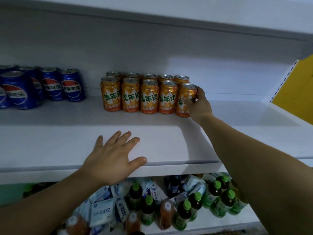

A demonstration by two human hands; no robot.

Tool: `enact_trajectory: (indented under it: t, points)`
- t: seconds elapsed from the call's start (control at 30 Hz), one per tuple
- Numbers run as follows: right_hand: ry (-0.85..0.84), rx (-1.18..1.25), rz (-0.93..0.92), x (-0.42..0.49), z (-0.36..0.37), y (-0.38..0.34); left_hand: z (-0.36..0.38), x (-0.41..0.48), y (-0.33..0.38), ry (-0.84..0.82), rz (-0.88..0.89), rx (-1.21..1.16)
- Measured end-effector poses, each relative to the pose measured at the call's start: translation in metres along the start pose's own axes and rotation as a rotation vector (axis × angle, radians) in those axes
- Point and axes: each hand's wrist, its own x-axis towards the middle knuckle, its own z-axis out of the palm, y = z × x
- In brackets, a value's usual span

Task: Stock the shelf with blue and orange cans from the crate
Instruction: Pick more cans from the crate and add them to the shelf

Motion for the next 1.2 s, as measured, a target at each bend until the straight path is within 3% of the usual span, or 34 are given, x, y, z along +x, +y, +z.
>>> enact_trajectory:
  t: [0.33, 0.47, 0.7, 0.83, 1.03, 1.2]
  points:
    - [-0.081, 0.099, 0.007, 0.009, 0.009, -0.007, -0.002, 0.002, 0.002, -0.023, -0.017, -0.001]
    - [-0.166, -0.103, 0.142, -0.008, -0.006, -0.006, -0.008, 0.001, 0.002, -0.059, -0.01, -0.048]
    - [-0.174, -0.451, 0.127, -0.078, -0.084, 0.015, -0.024, 0.019, 0.026, -0.117, -0.031, -0.13]
    - [-0.116, -0.558, 0.183, -0.127, -0.149, 0.042, -0.029, 0.026, 0.107, -0.131, 0.202, -0.18]
    - [-0.049, -0.645, 0.439, -0.218, -0.236, 0.102, -0.015, -0.008, 0.264, -0.164, 0.662, -0.17]
    - [-0.012, -0.724, 0.654, -0.299, -0.284, 0.159, 0.029, -0.047, 0.357, -0.376, 0.898, -0.119]
